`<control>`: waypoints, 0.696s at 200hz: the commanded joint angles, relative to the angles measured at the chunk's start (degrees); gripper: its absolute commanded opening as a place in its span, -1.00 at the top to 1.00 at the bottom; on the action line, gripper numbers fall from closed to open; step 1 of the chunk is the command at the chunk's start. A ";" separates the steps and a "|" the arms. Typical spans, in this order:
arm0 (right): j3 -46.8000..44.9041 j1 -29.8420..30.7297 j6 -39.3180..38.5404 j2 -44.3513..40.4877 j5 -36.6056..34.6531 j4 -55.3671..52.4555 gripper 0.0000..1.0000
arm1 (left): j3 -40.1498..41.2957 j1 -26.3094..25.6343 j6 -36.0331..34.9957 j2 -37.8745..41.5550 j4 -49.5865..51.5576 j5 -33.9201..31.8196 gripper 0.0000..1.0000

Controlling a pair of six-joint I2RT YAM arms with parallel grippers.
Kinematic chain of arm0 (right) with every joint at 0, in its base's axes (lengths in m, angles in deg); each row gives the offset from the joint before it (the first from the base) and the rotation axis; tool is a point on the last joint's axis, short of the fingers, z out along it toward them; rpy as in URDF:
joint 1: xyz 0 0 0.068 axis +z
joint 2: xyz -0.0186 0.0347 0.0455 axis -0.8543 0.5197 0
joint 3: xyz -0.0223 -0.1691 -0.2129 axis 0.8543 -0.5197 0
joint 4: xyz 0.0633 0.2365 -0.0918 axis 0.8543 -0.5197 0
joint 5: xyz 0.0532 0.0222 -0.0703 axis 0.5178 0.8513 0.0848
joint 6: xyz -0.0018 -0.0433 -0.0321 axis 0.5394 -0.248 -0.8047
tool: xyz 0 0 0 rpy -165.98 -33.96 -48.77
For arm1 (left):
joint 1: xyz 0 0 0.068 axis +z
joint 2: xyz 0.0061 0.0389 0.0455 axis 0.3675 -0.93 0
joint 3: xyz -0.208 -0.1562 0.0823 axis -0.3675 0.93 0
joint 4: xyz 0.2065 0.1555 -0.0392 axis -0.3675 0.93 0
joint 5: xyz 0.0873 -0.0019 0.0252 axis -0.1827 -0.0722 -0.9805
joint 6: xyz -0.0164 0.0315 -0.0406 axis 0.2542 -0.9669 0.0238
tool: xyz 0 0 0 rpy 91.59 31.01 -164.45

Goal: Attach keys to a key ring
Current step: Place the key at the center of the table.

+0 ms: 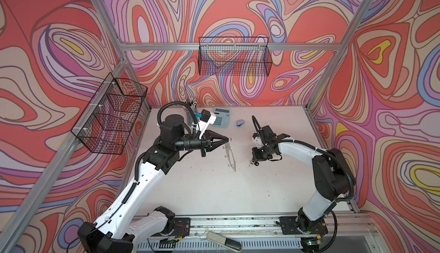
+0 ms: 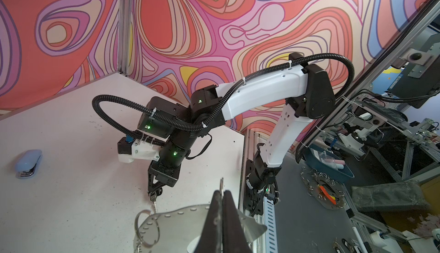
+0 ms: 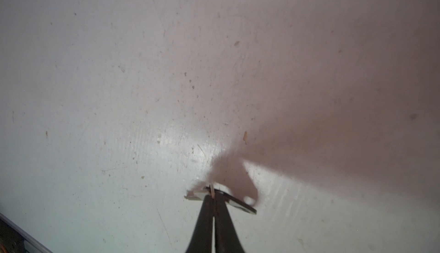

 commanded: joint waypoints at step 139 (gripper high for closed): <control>-20.71 5.16 17.84 -14.34 -12.10 24.02 1.00 | 0.72 0.68 0.22 0.83 -2.57 1.48 1.00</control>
